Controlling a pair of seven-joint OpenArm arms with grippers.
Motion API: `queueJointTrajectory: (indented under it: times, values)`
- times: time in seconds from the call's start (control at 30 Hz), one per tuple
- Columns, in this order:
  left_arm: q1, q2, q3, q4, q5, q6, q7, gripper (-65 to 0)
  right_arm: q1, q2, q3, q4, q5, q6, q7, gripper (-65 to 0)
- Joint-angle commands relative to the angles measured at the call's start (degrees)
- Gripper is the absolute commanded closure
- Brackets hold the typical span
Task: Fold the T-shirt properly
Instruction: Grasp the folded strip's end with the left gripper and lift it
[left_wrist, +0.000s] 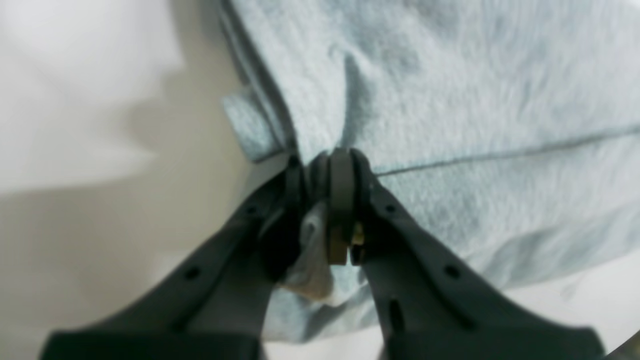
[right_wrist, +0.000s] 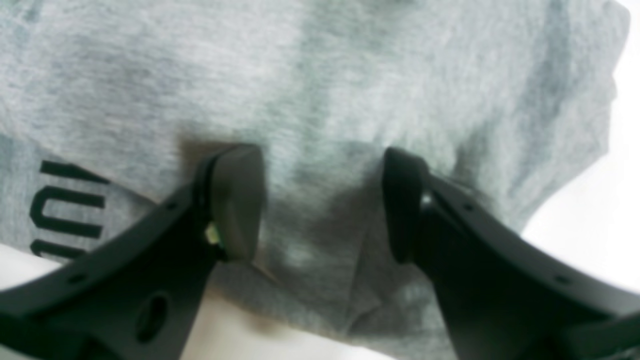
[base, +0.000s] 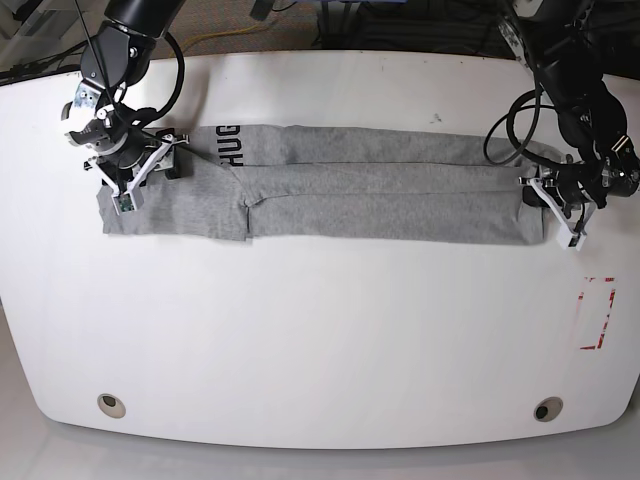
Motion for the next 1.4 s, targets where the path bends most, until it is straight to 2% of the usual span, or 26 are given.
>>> queueJointTrajectory:
  times: [0.0,0.2,0.37,0.47,0.57,0.73,0.97,1.37]
  values:
    - [2.0,-0.7,2.4,10.2,-0.3,-0.1,0.0,-0.1,0.7,0.7,0.3,1.1,1.0,0.1,0.9,-35.2]
    - [9.5,0.8,10.9,31.1,-0.1,-0.1,0.2,-0.1,0.9,0.7,0.3,1.1,1.0,0.1,0.9,-35.2]
    - [12.5,0.8,20.4,38.0,-0.3,-0.1,0.2,-0.1,0.9,0.6,0.3,1.1,1.0,0.1,0.9,-35.2]
    - [12.4,2.1,25.5,38.3,-0.1,-0.1,0.2,-0.1,0.8,0.6,0.3,1.0,1.0,0.1,0.9,-35.2]
    - [10.6,5.8,29.0,38.2,0.0,-0.1,0.2,-0.1,0.8,0.6,0.3,1.0,1.0,0.1,0.9,-35.2]
    - [6.5,7.8,35.2,36.3,-0.2,-0.1,0.2,-0.1,0.6,0.6,0.3,1.0,1.0,0.1,0.9,-35.2]
    - [3.8,13.0,40.0,32.9,-0.1,-0.1,0.2,-0.1,0.5,0.6,0.3,1.0,1.0,0.1,0.9,-35.2]
    - [-0.9,14.6,45.3,26.7,-0.2,-0.1,0.0,-0.3,0.5,0.5,0.3,1.0,1.0,0.1,0.9,-35.2]
